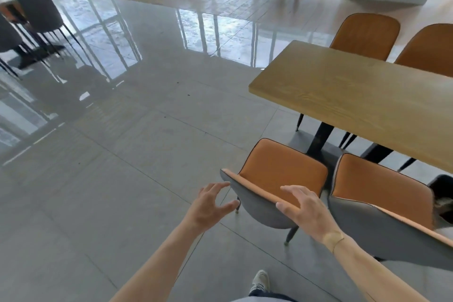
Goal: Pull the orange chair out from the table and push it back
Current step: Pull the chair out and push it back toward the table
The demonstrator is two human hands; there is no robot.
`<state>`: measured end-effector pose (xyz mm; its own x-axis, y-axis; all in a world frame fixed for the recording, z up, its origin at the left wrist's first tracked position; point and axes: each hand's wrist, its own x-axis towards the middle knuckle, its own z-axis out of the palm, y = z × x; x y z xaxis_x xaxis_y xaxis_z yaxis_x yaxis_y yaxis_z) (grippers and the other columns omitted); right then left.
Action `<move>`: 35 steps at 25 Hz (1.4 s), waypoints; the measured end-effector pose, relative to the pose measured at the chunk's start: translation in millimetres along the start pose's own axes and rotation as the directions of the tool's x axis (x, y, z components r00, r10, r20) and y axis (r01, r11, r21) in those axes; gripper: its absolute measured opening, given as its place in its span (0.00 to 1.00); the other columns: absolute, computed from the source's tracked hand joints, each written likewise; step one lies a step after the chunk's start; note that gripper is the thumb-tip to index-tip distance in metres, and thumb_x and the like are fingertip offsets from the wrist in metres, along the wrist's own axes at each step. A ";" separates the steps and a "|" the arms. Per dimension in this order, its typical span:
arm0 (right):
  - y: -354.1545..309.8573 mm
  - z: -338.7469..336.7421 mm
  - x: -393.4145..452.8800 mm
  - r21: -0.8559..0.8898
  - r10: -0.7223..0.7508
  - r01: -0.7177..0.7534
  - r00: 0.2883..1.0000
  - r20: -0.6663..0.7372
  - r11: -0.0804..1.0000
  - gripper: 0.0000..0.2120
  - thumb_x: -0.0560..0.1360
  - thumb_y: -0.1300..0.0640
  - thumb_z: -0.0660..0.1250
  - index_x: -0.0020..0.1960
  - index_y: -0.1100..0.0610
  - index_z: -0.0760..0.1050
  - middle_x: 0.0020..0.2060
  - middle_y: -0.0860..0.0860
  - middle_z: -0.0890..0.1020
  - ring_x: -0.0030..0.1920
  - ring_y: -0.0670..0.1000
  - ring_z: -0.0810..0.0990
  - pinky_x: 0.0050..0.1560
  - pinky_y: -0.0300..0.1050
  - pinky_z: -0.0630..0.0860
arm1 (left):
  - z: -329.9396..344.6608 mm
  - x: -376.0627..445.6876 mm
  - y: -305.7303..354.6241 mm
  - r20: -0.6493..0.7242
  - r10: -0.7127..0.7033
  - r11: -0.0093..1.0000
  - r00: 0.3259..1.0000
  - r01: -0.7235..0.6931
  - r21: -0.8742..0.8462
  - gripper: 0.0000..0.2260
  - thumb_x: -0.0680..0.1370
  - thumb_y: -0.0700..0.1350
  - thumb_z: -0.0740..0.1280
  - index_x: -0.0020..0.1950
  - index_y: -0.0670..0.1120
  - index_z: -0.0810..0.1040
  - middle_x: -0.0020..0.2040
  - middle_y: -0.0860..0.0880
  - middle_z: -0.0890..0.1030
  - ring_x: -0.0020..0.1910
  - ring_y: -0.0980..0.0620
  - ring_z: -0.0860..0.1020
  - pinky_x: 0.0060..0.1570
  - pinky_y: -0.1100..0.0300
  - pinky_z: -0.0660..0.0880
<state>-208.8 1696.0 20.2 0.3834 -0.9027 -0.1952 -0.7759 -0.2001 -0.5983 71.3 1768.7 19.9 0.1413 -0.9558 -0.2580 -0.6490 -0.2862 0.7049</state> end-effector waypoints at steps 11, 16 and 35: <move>14.0 21.5 -6.0 -0.007 0.330 -0.330 0.944 -0.031 0.944 0.28 0.74 0.33 0.61 0.69 0.44 0.68 0.68 0.43 0.71 0.67 0.46 0.69 0.66 0.49 0.69 | -2.3 105.4 -3.3 0.322 0.191 0.964 0.927 -0.239 0.118 0.31 0.71 0.64 0.69 0.72 0.56 0.68 0.71 0.57 0.68 0.71 0.56 0.60 0.70 0.54 0.63; -3.8 49.9 -3.1 0.050 0.492 -0.489 0.865 -0.103 0.871 0.27 0.72 0.33 0.63 0.68 0.43 0.70 0.67 0.44 0.71 0.67 0.48 0.67 0.65 0.47 0.69 | -12.0 143.3 -22.0 0.521 0.202 0.918 0.829 -0.345 0.193 0.34 0.68 0.71 0.65 0.71 0.57 0.68 0.71 0.55 0.68 0.70 0.53 0.62 0.68 0.51 0.66; 3.9 52.9 22.4 -0.123 0.563 -0.552 0.820 0.104 0.825 0.48 0.56 0.15 0.50 0.70 0.37 0.63 0.70 0.39 0.67 0.72 0.47 0.61 0.69 0.66 0.57 | 26.1 151.4 -20.1 0.527 0.120 0.836 0.841 -0.372 0.403 0.46 0.58 0.83 0.56 0.70 0.60 0.67 0.70 0.60 0.66 0.71 0.51 0.54 0.68 0.43 0.63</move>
<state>-176.8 1695.1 -27.7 -0.0710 -0.8131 -0.5778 -0.9132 0.2860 -0.2904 86.2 1631.6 -50.6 -0.3532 -0.8028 -0.4805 -0.8965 0.1436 0.4191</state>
